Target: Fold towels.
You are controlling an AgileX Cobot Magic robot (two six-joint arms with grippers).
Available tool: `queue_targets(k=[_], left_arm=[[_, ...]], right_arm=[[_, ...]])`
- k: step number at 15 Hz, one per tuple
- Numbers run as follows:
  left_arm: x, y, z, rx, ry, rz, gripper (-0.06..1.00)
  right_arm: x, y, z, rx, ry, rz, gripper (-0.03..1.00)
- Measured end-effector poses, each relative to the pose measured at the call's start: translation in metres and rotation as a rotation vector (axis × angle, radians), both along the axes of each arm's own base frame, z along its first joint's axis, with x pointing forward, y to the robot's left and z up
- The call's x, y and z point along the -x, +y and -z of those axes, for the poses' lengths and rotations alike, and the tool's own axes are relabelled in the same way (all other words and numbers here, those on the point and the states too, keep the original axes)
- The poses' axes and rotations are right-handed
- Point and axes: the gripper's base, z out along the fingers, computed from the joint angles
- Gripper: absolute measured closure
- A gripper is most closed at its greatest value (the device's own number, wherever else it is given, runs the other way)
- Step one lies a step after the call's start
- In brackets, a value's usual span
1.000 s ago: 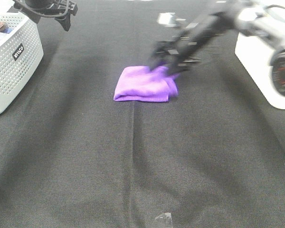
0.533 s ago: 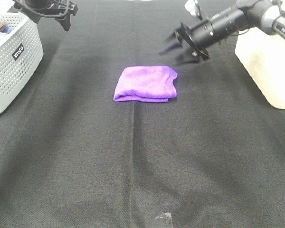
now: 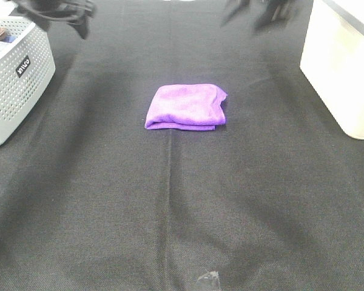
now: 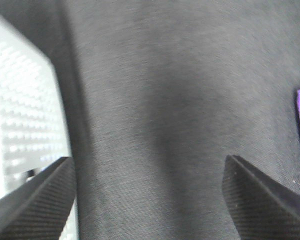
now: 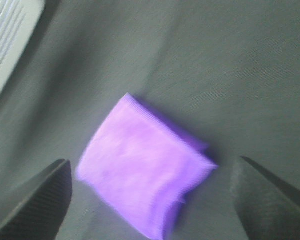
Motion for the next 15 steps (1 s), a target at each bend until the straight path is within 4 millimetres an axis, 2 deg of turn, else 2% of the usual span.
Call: queue_targets(k=[2, 3, 4, 6, 7, 8, 10, 11, 13, 14, 15], left_arm=[[0.008, 0.033, -0.025, 0.048, -0.032, -0.027, 0.20], [0.012, 0.042, -0.033, 0.049, -0.040, -0.037, 0.20], [0.020, 0.056, -0.043, 0.044, -0.045, -0.052, 0.20], [0.043, 0.074, -0.057, 0.031, -0.011, -0.071, 0.20], [0.060, 0.081, -0.066, 0.030, 0.009, -0.084, 0.20], [0.078, 0.086, -0.070, 0.030, 0.038, -0.096, 0.20], [0.122, 0.087, -0.077, 0.012, 0.098, -0.098, 0.20], [0.151, 0.085, -0.083, 0.005, 0.118, -0.097, 0.20], [0.212, 0.079, -0.097, 0.008, 0.107, -0.111, 0.20], [0.260, 0.074, -0.102, 0.009, 0.052, -0.119, 0.20], [0.295, 0.070, -0.107, 0.008, -0.006, -0.121, 0.20]], right_arm=[[0.018, -0.018, -0.045, 0.085, -0.077, 0.112, 0.15], [0.022, -0.023, -0.052, 0.112, -0.086, 0.134, 0.15], [0.035, -0.030, -0.066, 0.157, -0.099, 0.159, 0.15], [0.072, -0.037, -0.081, 0.198, -0.053, 0.171, 0.15], [0.098, -0.040, -0.088, 0.209, -0.030, 0.169, 0.15], [0.124, -0.044, -0.087, 0.228, 0.015, 0.167, 0.15], [0.191, -0.053, -0.091, 0.255, 0.052, 0.190, 0.15], [0.231, -0.058, -0.097, 0.253, 0.045, 0.207, 0.15], [0.301, -0.064, -0.086, 0.240, 0.050, 0.228, 0.15], [0.349, -0.069, -0.075, 0.224, 0.030, 0.244, 0.15], [0.380, -0.071, -0.065, 0.214, 0.004, 0.252, 0.15]])
